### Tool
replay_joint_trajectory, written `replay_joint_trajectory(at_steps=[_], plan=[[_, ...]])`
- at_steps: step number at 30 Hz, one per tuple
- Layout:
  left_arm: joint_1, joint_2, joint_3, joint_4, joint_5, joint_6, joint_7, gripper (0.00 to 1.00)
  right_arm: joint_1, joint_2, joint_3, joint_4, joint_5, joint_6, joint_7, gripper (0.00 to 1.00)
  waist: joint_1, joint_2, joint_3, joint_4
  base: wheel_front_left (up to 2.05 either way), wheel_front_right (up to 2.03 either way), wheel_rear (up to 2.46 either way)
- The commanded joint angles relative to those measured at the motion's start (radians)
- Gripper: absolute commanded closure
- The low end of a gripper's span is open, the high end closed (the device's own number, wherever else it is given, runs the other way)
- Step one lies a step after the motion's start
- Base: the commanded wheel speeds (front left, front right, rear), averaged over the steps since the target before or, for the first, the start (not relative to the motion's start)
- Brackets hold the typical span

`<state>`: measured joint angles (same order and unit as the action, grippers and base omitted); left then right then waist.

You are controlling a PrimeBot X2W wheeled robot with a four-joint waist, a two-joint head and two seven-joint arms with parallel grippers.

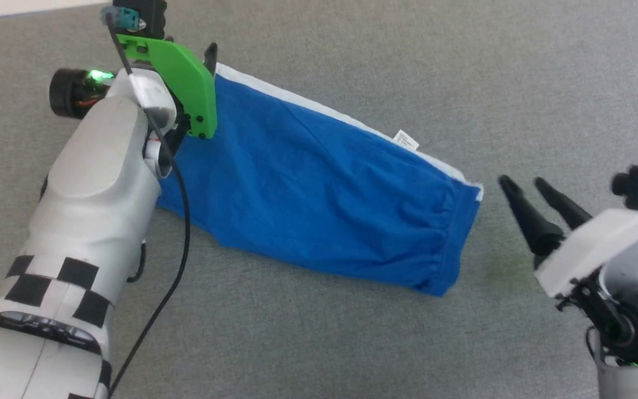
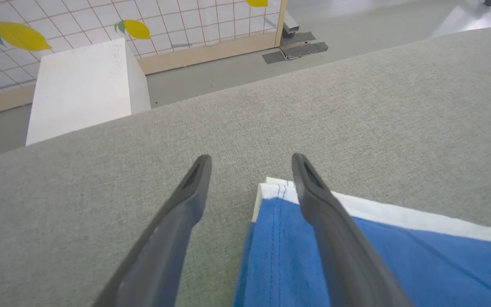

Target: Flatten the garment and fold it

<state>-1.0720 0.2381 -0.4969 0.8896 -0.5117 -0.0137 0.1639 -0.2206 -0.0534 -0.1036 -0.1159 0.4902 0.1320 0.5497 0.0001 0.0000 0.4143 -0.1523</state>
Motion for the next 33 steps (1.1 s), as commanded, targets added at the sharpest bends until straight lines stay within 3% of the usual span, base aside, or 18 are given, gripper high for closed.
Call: replay_joint_trajectory(at_steps=[1, 3, 7, 11, 16, 21, 26, 32, 33], plan=[[0.008, 0.022, -0.019, -0.012, 0.030, -0.018, -0.032, 0.00, 0.026, 0.002, -0.018, -0.018, -0.037, -0.001, -0.019, 0.00, -0.0001, 0.0000, -0.050, 0.022, 0.00, 0.00, 0.00], [0.021, 0.045, -0.036, -0.048, 0.061, -0.032, -0.130, 0.00, 0.067, 0.002, -0.035, -0.053, -0.149, -0.001, -0.029, 0.00, -0.0001, 0.0000, -0.080, 0.031, 0.00, 0.00, 0.00], [0.097, 0.088, -0.028, -0.148, 0.079, -0.031, -0.331, 0.00, 0.147, 0.003, -0.027, -0.116, -0.236, -0.001, -0.018, 0.00, -0.0001, 0.0000, -0.133, 0.050, 0.00, 0.00, 0.00], [0.226, 0.116, 0.007, -0.271, 0.074, 0.034, -0.402, 0.00, 0.222, 0.003, 0.011, -0.167, -0.251, -0.001, 0.033, 0.00, -0.0001, 0.0000, -0.166, 0.079, 0.00, 0.00, 0.00], [0.428, 0.158, 0.070, -0.476, 0.057, 0.125, -0.421, 0.00, 0.229, 0.003, 0.059, -0.157, -0.231, -0.001, 0.074, 0.00, -0.0001, 0.0000, -0.179, 0.103, 0.00, 0.00, 0.00], [0.619, 0.194, 0.107, -0.655, 0.033, 0.199, -0.415, 0.00, 0.163, 0.003, 0.089, -0.037, -0.267, -0.001, 0.088, 0.00, -0.0001, 0.0000, -0.169, 0.124, 0.00, 0.00, 0.00], [0.740, 0.203, 0.109, -0.797, 0.009, 0.250, -0.367, 0.00, 0.091, 0.003, 0.087, 0.150, -0.313, -0.001, 0.085, 0.00, -0.0001, 0.0000, -0.138, 0.168, 0.00, 0.00, 0.00], [0.768, 0.202, 0.097, -0.826, -0.004, 0.255, -0.342, 0.00, 0.062, 0.003, 0.115, 0.256, -0.323, -0.001, 0.113, 0.00, -0.0001, 0.0000, -0.131, 0.181, 0.00, 0.00, 0.00], [0.771, 0.203, 0.093, -0.825, -0.008, 0.252, -0.332, 0.00, 0.057, 0.003, 0.121, 0.268, -0.324, -0.001, 0.123, 0.51, -0.0001, 0.0000, -0.131, 0.181, 0.00, 0.00, 0.00]])
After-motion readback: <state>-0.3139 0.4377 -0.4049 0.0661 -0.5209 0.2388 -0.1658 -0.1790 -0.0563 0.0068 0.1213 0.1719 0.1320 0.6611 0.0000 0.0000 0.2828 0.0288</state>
